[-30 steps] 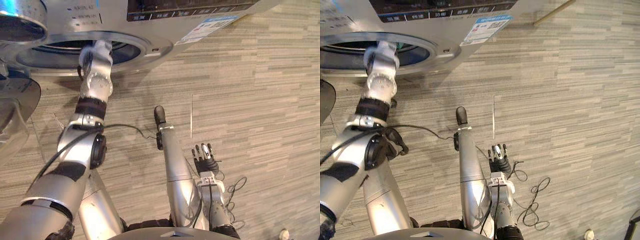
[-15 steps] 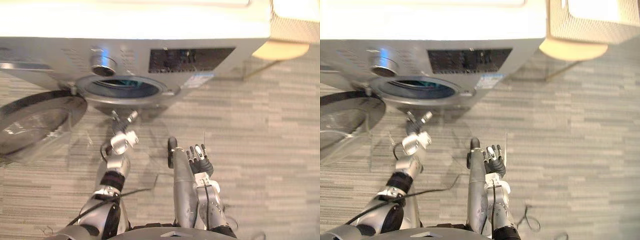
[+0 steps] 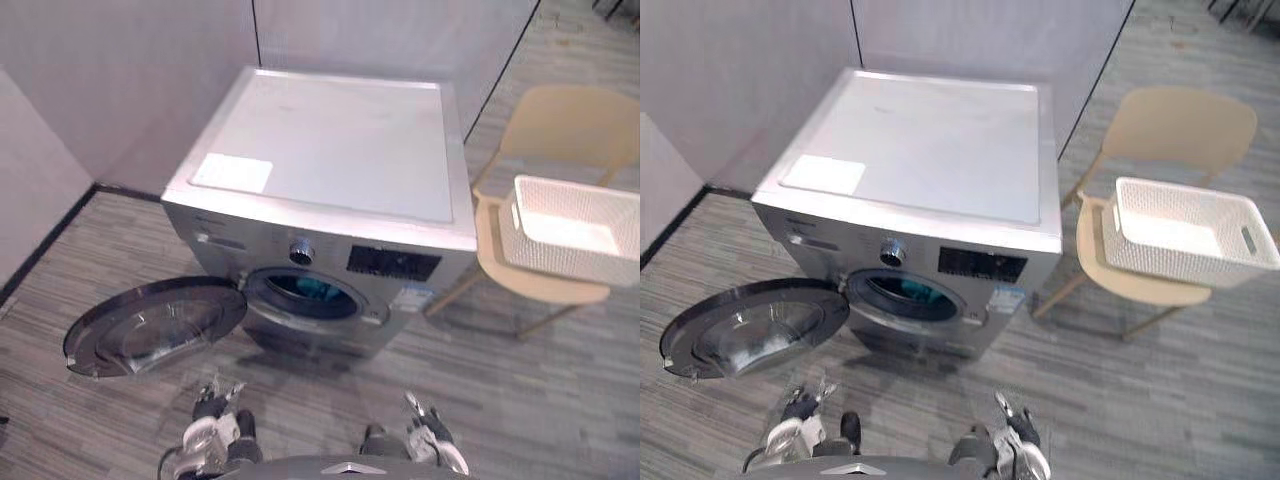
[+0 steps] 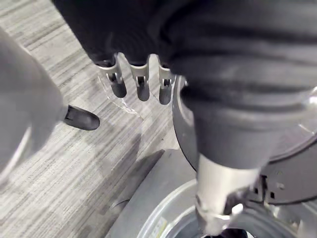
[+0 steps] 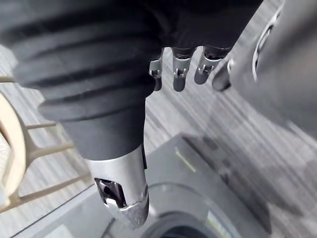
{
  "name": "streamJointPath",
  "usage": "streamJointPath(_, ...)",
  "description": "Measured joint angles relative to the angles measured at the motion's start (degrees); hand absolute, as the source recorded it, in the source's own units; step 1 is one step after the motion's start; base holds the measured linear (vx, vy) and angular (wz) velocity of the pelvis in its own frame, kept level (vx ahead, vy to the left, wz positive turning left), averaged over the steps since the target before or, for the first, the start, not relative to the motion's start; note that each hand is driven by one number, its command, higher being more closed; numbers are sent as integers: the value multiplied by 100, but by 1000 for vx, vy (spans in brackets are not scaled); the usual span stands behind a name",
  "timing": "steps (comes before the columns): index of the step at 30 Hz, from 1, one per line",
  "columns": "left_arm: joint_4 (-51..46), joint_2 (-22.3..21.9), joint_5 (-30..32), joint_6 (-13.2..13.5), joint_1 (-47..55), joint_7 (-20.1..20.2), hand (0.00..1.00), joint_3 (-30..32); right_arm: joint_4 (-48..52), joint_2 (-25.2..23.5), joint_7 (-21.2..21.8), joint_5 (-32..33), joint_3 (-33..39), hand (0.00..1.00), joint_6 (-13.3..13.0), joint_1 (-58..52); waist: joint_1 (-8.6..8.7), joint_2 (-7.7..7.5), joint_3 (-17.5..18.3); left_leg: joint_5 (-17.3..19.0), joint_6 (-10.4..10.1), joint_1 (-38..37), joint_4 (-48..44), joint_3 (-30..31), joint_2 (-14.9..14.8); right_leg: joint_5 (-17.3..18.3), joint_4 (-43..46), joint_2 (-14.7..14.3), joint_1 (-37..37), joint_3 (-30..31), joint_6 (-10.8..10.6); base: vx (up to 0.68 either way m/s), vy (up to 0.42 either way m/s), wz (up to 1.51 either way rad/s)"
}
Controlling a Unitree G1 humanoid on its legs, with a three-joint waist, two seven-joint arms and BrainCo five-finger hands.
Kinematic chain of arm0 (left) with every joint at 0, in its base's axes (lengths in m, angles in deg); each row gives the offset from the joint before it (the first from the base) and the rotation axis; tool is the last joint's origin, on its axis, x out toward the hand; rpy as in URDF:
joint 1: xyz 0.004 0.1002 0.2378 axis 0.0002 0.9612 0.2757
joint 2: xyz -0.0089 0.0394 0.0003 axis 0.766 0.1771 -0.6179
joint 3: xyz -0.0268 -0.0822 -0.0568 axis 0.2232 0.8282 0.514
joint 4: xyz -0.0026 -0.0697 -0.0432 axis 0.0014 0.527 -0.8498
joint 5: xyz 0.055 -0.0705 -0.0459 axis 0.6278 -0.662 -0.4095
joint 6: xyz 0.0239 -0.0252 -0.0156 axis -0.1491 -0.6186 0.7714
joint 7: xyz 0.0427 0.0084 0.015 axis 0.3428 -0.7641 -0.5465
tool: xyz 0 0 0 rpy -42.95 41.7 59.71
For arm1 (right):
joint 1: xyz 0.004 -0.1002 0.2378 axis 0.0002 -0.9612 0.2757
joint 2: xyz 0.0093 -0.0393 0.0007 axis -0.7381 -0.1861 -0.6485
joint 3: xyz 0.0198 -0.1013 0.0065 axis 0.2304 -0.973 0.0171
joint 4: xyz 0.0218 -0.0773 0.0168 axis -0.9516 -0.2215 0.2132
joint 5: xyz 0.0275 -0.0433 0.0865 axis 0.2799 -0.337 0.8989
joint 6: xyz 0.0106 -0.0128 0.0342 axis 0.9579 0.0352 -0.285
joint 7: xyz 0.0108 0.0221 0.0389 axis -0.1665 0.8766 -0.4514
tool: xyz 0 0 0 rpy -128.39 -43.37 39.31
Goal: Pick up the laundry basket with both hands and put the clothes into the washing machine.
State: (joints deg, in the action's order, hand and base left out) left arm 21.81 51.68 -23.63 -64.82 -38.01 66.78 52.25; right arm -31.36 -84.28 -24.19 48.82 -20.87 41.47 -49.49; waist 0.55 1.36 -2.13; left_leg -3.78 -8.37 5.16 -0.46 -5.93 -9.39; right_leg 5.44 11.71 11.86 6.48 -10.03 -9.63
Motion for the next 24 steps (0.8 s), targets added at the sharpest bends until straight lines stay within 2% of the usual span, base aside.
streamJointPath(3,98,68,144,3,116,113,0,175,-439,22,-37,-443,446,0,110,10,-15,-37,129,-3,0,-254,145,-6,51,-138,-396,-18,-357,-14,-48,145,25,0)
streamJointPath(7,263,205,418,-1,156,162,0,170,-885,38,-60,-829,626,0,231,104,13,-97,134,22,10,-546,150,153,98,-204,-680,-28,-888,-159,-60,81,6,12)
streamJointPath(9,264,211,493,-4,185,162,0,129,-916,86,-53,-851,485,0,230,136,-2,-96,140,29,8,-591,148,244,84,-199,-716,-58,-998,-225,-50,-21,-21,24)
streamJointPath(13,176,327,636,-7,190,148,0,-420,-916,201,32,-860,-66,0,217,282,-4,-76,124,31,11,-408,-21,528,76,-164,-753,-92,-1054,-445,36,-95,-15,30)
streamJointPath(16,-361,306,649,2,198,122,0,-795,-917,328,65,-862,-329,0,208,536,-3,12,-105,233,55,54,-732,848,98,-97,-493,-96,-1021,-656,61,-159,10,44)
streamJointPath(17,-750,290,603,16,267,75,0,-863,-915,387,55,-861,-443,0,195,673,-18,141,-188,274,65,250,-914,937,87,24,-192,-87,-836,-654,110,-202,-4,20)
streamJointPath(18,-1184,309,582,57,344,18,0,-900,-904,407,54,-859,-498,0,181,815,-21,54,-130,212,21,318,-656,997,73,78,12,17,-582,-623,184,-223,10,18)
streamJointPath(19,-1355,340,548,87,354,-4,0,-896,-905,355,53,-860,-505,0,153,844,-21,-73,-118,188,78,330,-600,1043,113,48,33,139,-443,-657,208,-100,36,6)
streamJointPath(20,-1602,352,515,112,317,-42,0,-911,-885,345,46,-853,-488,0,86,949,-38,-141,-169,443,313,693,-1685,1083,248,10,158,278,-266,-610,207,-58,69,-7)
streamJointPath(21,-1872,349,496,145,344,-107,0,-921,-847,381,8,-844,-546,0,-3,1010,-42,-93,-184,975,518,1010,-2928,1080,172,-26,243,311,-138,-501,174,-106,137,-23)
streamJointPath(22,-2156,344,462,193,401,-161,0,-921,-847,442,0,-797,-697,0,-36,994,-48,-6,-185,1293,412,942,-3639,1164,-89,-42,373,325,-105,-422,154,-128,149,-23)
streamJointPath(24,-2540,317,348,250,455,-228,0,-932,-850,453,-1,-805,-796,0,-36,926,-44,11,-176,1434,420,793,-3923,1358,-291,-10,539,406,-5,-302,62,-102,265,-15)
